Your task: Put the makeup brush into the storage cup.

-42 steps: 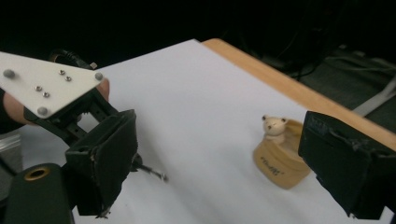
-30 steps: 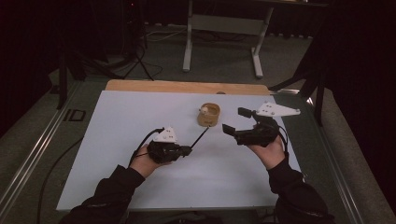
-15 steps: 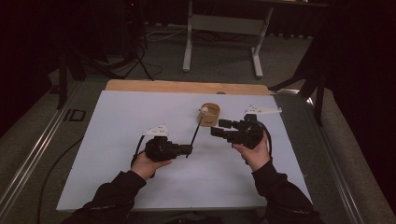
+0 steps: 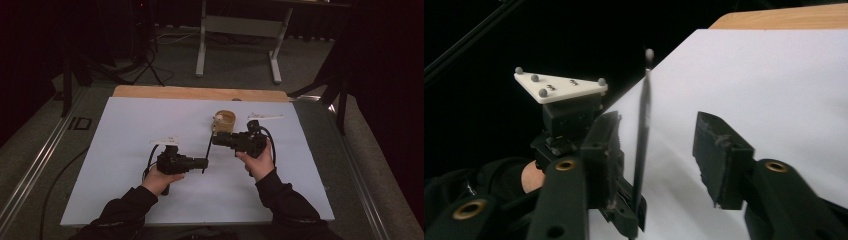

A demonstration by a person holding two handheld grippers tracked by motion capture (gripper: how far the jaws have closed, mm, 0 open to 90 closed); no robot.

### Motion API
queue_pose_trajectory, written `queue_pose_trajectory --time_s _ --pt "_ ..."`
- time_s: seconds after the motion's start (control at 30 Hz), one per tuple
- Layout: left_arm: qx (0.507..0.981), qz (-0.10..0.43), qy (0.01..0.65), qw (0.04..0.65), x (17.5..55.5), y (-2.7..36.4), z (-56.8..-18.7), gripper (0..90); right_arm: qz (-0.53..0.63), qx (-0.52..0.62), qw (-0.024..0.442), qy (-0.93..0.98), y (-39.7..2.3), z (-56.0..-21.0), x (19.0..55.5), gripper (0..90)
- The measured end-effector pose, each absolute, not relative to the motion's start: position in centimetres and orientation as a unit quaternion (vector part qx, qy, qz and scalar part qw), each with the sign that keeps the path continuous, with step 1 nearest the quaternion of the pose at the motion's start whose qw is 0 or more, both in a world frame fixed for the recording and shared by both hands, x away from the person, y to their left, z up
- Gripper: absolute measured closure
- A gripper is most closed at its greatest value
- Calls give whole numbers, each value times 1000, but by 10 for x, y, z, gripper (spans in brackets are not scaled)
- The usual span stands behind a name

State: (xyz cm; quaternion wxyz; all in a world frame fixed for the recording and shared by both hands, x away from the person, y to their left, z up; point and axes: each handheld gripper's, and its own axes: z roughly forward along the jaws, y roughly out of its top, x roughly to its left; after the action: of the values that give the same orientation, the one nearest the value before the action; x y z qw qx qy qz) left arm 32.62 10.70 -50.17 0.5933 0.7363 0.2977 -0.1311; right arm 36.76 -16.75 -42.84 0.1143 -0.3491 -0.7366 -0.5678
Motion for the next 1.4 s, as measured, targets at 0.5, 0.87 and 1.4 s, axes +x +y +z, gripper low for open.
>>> queue_pose_trajectory --time_s 0.5,0.87,1.4 --pt "749 -141 283 582 327 103 -500 867 -568 -335 145 -738 -159 -433 370 849" --pt "759 -68 294 578 325 103 -491 663 -577 -317 87 -748 -161 -422 365 859" --pt "763 -10 279 583 314 120 -466 337 -566 -289 -12 -772 -187 -393 364 859"
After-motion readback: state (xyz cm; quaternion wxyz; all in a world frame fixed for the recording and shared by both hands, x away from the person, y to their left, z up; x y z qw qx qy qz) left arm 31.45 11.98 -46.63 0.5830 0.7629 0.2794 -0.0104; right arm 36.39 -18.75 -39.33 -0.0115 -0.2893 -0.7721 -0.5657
